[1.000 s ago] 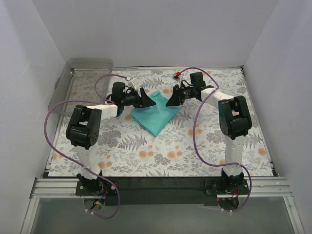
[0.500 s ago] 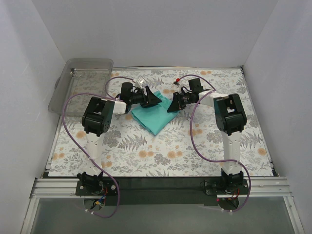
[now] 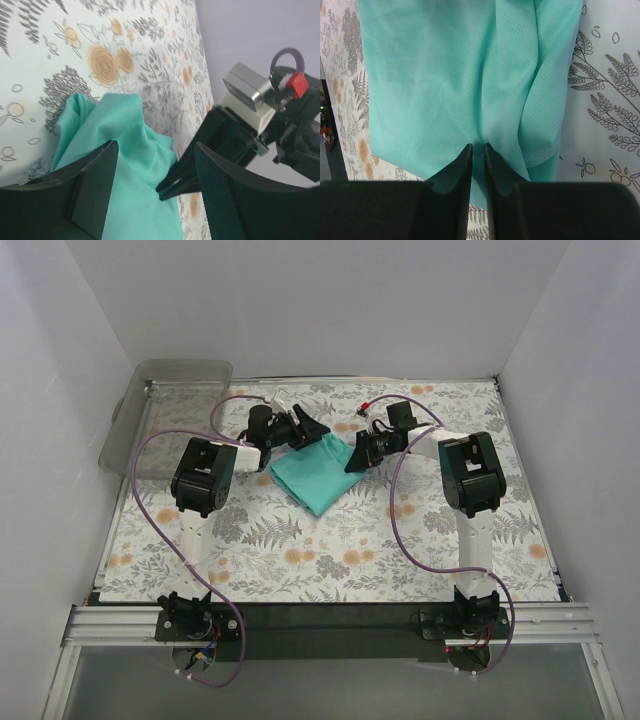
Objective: Fold and stack the t-shirts
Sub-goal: Fold the tshirt
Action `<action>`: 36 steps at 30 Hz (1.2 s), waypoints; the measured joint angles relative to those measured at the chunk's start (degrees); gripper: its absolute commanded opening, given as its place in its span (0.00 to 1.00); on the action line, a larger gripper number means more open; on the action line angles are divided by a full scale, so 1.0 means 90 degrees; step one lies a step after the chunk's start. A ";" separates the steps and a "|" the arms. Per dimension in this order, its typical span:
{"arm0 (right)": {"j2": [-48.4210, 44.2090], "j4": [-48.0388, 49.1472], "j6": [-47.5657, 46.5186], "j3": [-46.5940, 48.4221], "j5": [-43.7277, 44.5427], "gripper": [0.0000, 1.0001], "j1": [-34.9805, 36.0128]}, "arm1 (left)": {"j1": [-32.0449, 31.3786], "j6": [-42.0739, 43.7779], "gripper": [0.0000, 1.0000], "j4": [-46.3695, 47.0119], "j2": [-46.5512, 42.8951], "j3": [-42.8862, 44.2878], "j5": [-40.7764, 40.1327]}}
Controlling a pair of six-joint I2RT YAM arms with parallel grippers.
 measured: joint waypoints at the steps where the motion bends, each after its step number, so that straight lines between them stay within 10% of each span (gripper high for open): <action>1: -0.0002 -0.0002 0.0002 -0.0005 0.0000 0.20 0.0000 | 0.0000 -0.0005 0.58 -0.0002 0.0015 0.0022 -0.0124; 17: -0.0534 -0.0141 -0.0457 -0.0469 -0.0005 0.35 -0.0049 | 0.0010 0.0797 0.61 -0.0401 -0.0231 0.0168 -0.1163; 28: -0.0634 -0.0185 -0.0374 0.0432 -0.0690 0.36 -0.0019 | 0.0036 0.1117 0.63 0.0274 -0.4087 -0.3058 -0.0916; 36: 0.0425 0.0265 0.0763 0.1661 -0.0464 0.36 0.0415 | 0.0032 0.0384 0.63 0.1107 -0.3405 -0.3934 -0.0884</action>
